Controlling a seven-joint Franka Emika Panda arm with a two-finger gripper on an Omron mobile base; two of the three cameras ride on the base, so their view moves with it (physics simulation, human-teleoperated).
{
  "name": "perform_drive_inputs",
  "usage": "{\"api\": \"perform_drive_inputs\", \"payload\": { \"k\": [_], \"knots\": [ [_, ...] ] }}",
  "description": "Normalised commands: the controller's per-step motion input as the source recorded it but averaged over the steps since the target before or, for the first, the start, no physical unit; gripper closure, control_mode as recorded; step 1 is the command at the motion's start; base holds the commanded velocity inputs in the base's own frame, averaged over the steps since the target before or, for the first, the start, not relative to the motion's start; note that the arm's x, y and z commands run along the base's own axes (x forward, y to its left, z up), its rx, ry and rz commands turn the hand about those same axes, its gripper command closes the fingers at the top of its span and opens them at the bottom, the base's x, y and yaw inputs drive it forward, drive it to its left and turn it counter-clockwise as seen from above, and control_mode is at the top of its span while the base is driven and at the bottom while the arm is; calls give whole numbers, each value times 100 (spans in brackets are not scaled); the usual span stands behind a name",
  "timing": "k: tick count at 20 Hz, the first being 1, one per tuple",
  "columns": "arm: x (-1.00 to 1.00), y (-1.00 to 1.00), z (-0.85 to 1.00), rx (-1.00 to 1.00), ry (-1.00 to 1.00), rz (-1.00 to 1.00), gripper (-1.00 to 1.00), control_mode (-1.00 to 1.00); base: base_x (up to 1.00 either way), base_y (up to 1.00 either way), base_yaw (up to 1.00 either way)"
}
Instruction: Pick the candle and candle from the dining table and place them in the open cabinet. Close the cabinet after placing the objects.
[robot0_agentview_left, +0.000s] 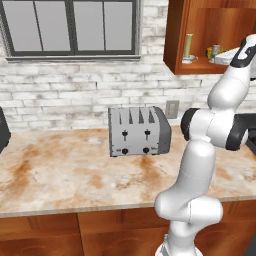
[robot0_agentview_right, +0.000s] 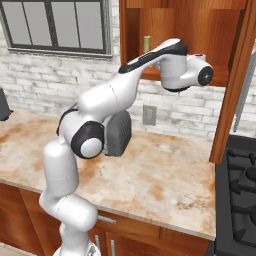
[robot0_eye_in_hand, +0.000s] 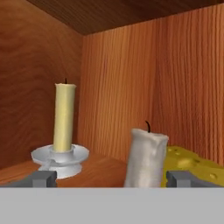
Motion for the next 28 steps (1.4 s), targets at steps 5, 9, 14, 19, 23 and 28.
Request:
{"api": "perform_drive_inputs", "payload": {
  "k": [5, 9, 14, 19, 23, 28],
  "knots": [
    [-31, 31, 6, 0, 0, -1, -100, -100, 0, 0, 0],
    [-38, 36, 1, 0, 0, -2, -100, -100, 0, 0, 0],
    [-47, 23, 3, 0, -5, -8, -100, -100, 0, 0, 0],
    [-53, 28, 0, -1, -6, -10, -100, -100, 0, 0, 0],
    [-54, 35, 0, -1, -3, -10, -100, -100, 0, 0, 0],
    [-53, 33, 0, 0, -1, -9, -100, -100, 0, 0, 0]
  ]
}}
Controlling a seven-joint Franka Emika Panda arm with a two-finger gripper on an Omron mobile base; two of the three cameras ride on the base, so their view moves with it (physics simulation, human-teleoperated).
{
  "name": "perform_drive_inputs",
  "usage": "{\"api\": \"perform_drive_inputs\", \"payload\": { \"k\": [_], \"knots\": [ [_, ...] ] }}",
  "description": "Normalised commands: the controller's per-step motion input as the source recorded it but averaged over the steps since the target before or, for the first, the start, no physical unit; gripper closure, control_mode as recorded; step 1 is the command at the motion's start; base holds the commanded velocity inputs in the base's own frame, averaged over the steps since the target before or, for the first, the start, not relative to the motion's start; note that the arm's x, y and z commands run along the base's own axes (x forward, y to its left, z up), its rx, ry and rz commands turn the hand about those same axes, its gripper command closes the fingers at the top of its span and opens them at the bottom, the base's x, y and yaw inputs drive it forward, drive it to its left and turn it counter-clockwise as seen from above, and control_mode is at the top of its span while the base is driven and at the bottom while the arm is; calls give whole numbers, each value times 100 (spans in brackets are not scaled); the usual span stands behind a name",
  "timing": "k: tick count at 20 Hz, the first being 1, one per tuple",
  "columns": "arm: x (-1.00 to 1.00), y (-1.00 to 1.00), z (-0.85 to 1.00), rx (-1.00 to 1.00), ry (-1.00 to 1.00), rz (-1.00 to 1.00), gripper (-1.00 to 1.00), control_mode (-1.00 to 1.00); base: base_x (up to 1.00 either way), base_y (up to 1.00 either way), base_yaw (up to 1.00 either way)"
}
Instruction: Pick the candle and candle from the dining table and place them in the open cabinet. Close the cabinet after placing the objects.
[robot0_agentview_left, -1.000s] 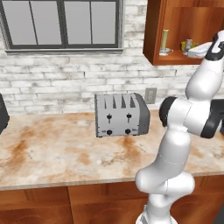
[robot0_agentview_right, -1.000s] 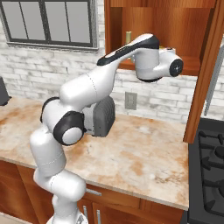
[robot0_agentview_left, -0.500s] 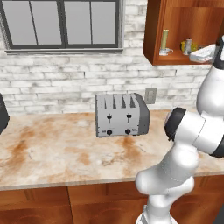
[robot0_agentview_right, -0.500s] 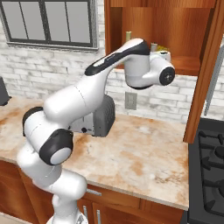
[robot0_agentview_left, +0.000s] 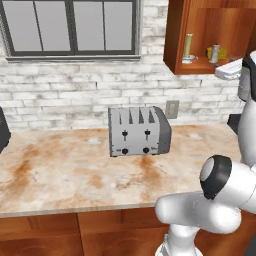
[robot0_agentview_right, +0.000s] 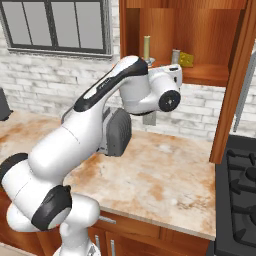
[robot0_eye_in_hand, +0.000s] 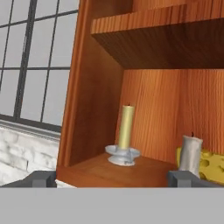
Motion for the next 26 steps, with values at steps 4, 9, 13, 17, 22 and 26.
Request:
{"api": "perform_drive_inputs", "payload": {
  "k": [4, 9, 13, 17, 22, 26],
  "knots": [
    [-53, 15, -4, 0, -1, -4, -100, -100, 0, 0, 0],
    [-44, 0, -16, 0, -1, 0, -100, -100, 0, 0, 0],
    [-24, -1, -25, 0, -3, 0, -100, -100, 0, 0, 0],
    [-24, -9, -24, 0, -10, 0, -100, -100, 0, 0, 0],
    [-19, -18, -29, 0, -14, 1, -100, -100, 0, 0, 0],
    [-2, -23, -50, 0, -13, 5, -100, -100, 0, 0, 0]
  ]
}}
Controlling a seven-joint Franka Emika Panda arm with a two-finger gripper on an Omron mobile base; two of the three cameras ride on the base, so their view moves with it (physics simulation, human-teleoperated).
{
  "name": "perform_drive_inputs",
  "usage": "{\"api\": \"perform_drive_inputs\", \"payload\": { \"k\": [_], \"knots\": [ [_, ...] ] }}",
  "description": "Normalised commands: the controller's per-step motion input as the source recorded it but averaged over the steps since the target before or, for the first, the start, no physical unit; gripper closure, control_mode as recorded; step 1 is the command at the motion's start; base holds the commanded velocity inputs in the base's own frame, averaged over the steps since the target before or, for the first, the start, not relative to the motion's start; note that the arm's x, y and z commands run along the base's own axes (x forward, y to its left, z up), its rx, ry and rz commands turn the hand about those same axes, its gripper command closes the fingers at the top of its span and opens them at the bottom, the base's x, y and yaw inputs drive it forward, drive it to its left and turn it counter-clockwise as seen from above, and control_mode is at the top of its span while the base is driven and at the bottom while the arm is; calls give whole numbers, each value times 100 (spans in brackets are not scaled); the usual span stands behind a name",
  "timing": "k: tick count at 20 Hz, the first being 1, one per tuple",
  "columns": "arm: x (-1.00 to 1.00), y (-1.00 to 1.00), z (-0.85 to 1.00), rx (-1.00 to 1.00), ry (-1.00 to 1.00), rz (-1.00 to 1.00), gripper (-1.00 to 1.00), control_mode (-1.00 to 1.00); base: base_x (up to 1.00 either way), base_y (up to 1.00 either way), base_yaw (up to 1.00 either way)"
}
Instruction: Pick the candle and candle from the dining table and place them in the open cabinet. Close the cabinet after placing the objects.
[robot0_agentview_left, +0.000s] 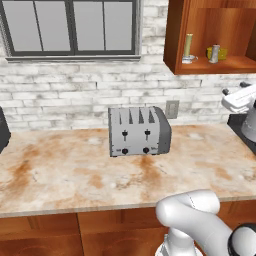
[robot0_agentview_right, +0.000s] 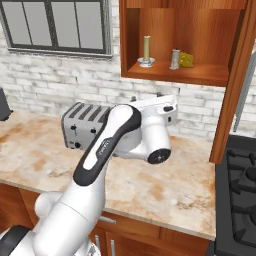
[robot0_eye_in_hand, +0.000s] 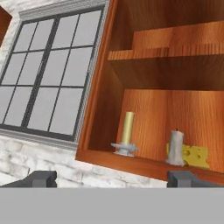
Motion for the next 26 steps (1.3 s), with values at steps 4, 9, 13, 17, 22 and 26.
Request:
{"api": "perform_drive_inputs", "payload": {
  "k": [4, 9, 13, 17, 22, 26],
  "knots": [
    [-2, -31, -52, 1, -15, 8, -100, -100, 0, 0, 0],
    [-1, -40, -20, 1, -14, 4, -100, -100, 0, 0, 0],
    [-4, -44, -6, -10, -19, 1, -100, -100, 0, 0, 0],
    [-4, -38, 1, -10, -11, 0, -100, -100, 0, 0, 0],
    [-8, -31, -1, -8, -5, 0, -100, -100, 0, 0, 0],
    [-9, -28, 0, -7, -9, 0, -100, -100, 0, 0, 0]
  ]
}}
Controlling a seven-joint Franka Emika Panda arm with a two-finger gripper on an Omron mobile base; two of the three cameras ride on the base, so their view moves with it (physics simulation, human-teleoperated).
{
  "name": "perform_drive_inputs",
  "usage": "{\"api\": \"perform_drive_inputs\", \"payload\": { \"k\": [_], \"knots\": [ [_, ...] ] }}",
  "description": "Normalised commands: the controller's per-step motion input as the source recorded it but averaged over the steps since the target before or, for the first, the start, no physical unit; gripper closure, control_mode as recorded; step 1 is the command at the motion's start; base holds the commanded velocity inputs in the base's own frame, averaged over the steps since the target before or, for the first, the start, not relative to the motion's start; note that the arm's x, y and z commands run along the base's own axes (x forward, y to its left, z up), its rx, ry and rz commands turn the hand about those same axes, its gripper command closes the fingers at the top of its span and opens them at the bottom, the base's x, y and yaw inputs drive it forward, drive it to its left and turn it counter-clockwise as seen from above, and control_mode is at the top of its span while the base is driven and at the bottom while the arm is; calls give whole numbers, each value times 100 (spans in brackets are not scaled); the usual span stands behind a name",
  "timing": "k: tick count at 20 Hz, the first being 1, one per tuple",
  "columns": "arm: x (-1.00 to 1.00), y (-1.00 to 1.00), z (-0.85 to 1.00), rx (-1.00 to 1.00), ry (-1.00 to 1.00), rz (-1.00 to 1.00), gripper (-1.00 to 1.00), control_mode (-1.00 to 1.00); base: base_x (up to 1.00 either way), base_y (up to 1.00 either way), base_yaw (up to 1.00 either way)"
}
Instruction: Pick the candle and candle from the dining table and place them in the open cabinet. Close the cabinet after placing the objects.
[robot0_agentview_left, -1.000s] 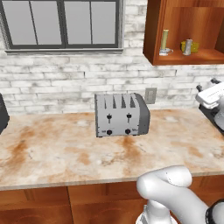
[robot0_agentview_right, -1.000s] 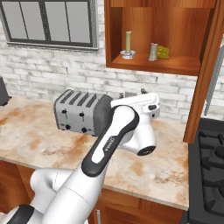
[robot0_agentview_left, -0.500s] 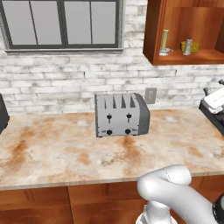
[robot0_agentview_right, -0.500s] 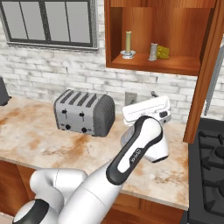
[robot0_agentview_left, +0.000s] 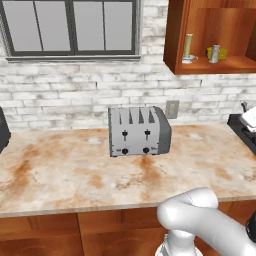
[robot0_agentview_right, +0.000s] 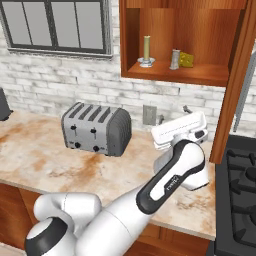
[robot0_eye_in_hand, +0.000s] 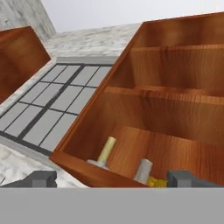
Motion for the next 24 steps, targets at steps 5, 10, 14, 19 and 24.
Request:
{"api": "perform_drive_inputs", "payload": {
  "k": [5, 10, 14, 19, 24],
  "knots": [
    [-22, -25, 0, -1, -20, 0, -100, -100, 0, 0, 0],
    [-27, -16, -9, 0, -14, 0, -100, -100, 0, 0, 0],
    [-16, -21, -1, -1, -10, 0, -100, -100, 0, 0, 0],
    [-2, -15, 4, -6, 0, -1, -100, -100, 0, 0, 0],
    [0, -5, -3, -8, 2, -2, -100, -100, 0, 0, 0]
  ]
}}
